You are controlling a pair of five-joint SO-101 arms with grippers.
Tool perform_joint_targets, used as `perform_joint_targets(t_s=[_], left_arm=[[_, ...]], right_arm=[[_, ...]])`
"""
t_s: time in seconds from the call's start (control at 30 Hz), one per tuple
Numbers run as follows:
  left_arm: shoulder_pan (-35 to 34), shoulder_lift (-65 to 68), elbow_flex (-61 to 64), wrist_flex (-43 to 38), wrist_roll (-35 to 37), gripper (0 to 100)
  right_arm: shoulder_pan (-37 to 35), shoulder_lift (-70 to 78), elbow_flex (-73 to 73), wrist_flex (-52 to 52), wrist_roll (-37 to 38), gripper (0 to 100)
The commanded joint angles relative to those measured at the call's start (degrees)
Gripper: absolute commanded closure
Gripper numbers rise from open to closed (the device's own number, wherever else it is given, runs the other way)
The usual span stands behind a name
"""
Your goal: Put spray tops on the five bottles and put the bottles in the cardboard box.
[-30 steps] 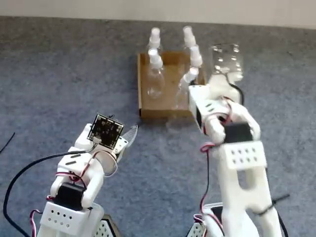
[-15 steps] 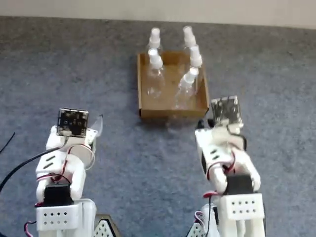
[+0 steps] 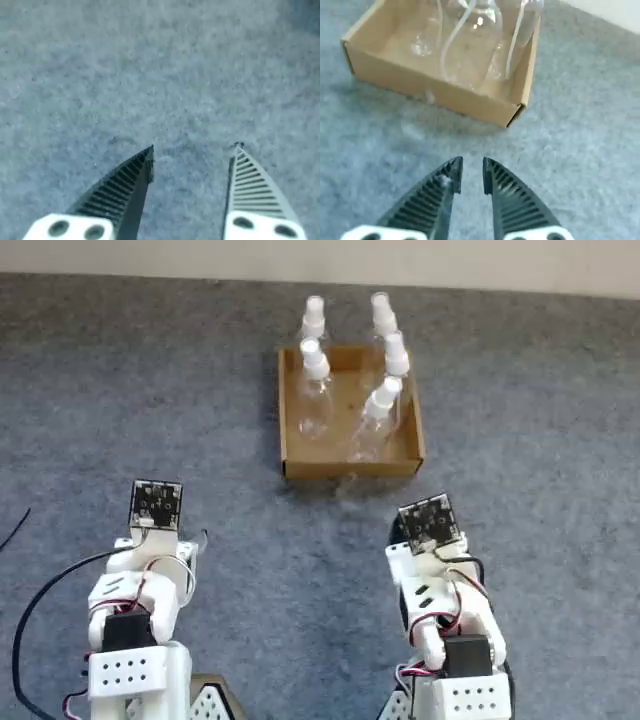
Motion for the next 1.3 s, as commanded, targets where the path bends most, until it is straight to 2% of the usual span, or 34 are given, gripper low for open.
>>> perform_joint_targets(t_s=[0.0,0.07,0.17,0.37,0.5,0.8,1.27], left_arm=[[-0.66,-0.75,1.8,-0.26,-1.23,89],[-0.66,-0.66,2.33,-2.2,-5.19,100],[-0.66,-0.22,2.33,-1.67,-11.78,95],[-0.66,-0.75,2.33,10.73,-21.8,91],[-0.66,-0.75,2.33,11.52,-27.6,91],[-0.66,-0.66,2.33,11.52,-28.4,91],[-0.66,-0.66,2.33,11.52,-28.4,91]], right_arm=[[1.63,-0.22,9.36,1.54,1.05,97.1],[2.68,-0.13,9.19,2.86,0.79,97.1],[4.7,-0.13,9.19,6.73,0.97,97.1],[10.68,-0.13,9.19,16.66,0.97,97.1],[16.4,-0.13,9.19,23.08,0.97,97.1],[28.53,-0.13,9.19,25.27,1.05,97.1],[28.79,-0.13,9.19,25.27,1.05,97.1]])
